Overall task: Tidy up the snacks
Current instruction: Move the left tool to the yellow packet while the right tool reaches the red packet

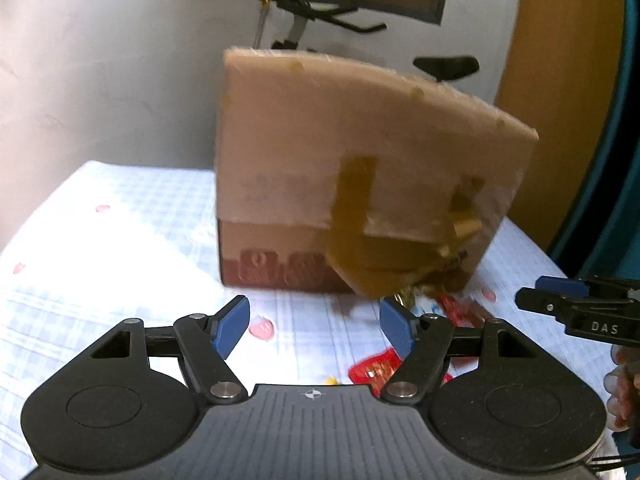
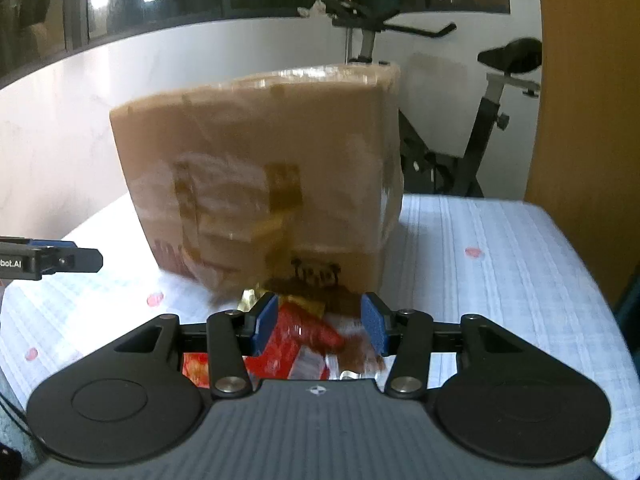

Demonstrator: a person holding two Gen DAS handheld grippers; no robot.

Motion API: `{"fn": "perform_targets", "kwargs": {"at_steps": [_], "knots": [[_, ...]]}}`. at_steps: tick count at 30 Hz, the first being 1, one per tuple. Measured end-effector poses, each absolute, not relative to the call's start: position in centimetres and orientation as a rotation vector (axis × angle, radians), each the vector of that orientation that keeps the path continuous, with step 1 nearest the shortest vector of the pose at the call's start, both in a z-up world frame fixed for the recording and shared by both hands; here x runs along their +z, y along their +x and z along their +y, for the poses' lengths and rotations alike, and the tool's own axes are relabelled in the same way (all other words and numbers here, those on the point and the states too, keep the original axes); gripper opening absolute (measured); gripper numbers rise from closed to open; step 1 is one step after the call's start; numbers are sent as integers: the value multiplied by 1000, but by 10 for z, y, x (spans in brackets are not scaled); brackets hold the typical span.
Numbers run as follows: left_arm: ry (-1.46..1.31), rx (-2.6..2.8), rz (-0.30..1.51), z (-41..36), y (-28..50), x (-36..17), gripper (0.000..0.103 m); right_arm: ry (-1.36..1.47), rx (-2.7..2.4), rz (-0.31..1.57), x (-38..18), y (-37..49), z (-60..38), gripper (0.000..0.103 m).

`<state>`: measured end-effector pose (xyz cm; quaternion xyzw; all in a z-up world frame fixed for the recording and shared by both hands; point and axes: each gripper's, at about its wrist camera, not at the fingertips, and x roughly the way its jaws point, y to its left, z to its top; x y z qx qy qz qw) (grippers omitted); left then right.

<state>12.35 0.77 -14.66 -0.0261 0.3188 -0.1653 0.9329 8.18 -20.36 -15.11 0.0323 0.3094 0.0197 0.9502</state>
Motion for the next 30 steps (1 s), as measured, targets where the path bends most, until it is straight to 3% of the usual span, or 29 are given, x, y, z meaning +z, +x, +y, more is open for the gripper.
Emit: {"fn": "perform_targets", "kwargs": {"at_steps": [4, 9, 19, 26, 30], "knots": [[-44, -357, 700, 0, 116, -161, 74, 76, 46, 665, -163, 81, -202, 50], [-38, -343, 804, -5, 110, -179, 57, 87, 65, 685, -173, 81, -196, 50], [-90, -337, 916, -14, 114, -203, 53, 107, 87, 726, -192, 83, -181, 50], [-89, -297, 915, -17, 119, -217, 26, 122, 83, 734, -197, 85, -183, 50], [-73, -272, 892, -14, 126, -217, 26, 129, 80, 742, -200, 85, -184, 50]]}}
